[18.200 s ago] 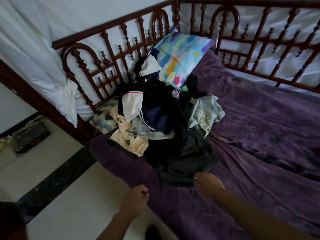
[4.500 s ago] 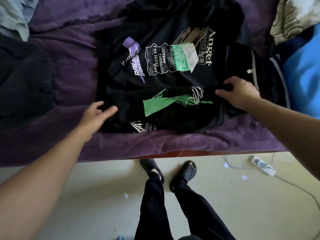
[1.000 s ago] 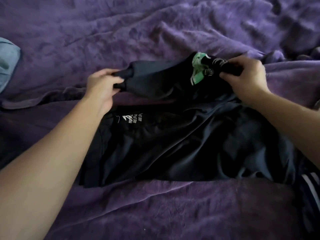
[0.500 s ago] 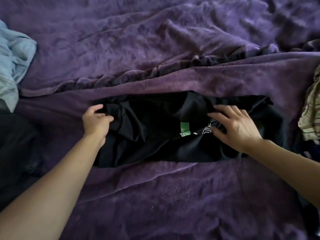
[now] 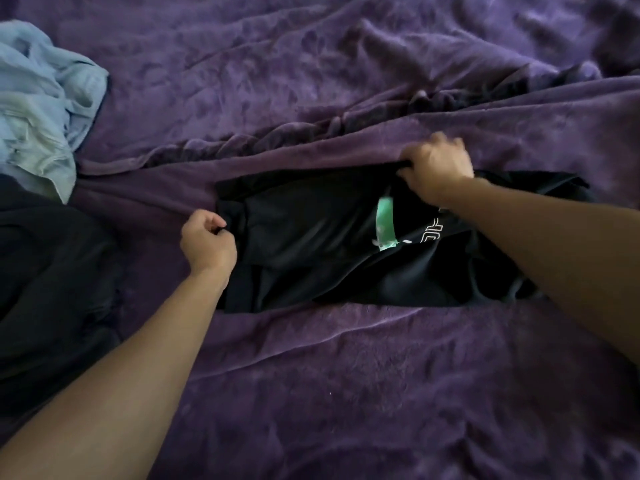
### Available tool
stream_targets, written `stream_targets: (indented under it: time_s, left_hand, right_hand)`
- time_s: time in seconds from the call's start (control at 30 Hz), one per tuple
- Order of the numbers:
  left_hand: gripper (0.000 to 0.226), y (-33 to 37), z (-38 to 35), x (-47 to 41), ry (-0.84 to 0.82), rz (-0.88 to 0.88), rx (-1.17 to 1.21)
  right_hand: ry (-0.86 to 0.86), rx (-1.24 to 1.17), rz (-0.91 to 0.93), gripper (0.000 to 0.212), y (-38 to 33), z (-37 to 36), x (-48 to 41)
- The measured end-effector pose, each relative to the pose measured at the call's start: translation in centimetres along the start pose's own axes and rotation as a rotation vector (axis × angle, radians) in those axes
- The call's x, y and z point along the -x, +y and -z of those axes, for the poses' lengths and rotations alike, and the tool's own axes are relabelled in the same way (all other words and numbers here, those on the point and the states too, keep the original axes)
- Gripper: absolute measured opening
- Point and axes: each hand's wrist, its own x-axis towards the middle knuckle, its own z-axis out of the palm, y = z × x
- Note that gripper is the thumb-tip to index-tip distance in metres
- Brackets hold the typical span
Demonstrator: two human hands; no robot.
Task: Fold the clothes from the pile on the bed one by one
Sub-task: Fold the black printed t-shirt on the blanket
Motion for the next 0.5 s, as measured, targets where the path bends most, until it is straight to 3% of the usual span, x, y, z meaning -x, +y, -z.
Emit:
stream_targets:
  time_s: [0.07,0.1,0.17,0.23,0.3,0.33,0.43,0.5]
  left_hand:
    - [0.029,0.5,0.1,0.3,-0.007,-0.028,-0.052]
    - [0.025,0.9,0.3,0.4,0.01,-0.053,-0.103]
    - [0.025,1.4,0.4,0.9,0.09,-0.184,-0.273]
    - [0.031,1.8,0.0,2.1,0.121,-0.463,-0.413]
    - [0.038,1.3,-1.1,3.6,-0.051,-0.706,-0.546]
    - [0.045,0.6,-1.7,4.1,-0.19,-0.746,-0.645]
    - [0.066,-2.2,-2.3,3.7,-0.476,-0.564,-0.966]
    - [0.069,-3.4,-2.2,2.6,-0.539,-0.47,-1.018]
  right_hand:
    - [0.066,-0.058,-0.181,0.04,1.0,0.9,-1.1]
    - [0.107,-0.027,-0.171,0.046,1.1,1.2,-0.9]
    - [0.212,0.048,0.014,0.056,0.6,1.0,0.6]
    - [0.276,0.082,0.243,0.058,0.0,-0.2,3.2]
    - [0.19,0.133,0.326,0.059,0.1,-2.3,6.2]
    - [0.081,0.144,0.295,0.061,0.5,-3.5,7.7]
    - [-0.213,0.202,0.134,0.07,3.0,-6.6,12.2]
    - [-0.246,0.197,0.127,0.072,4.2,-7.4,14.2]
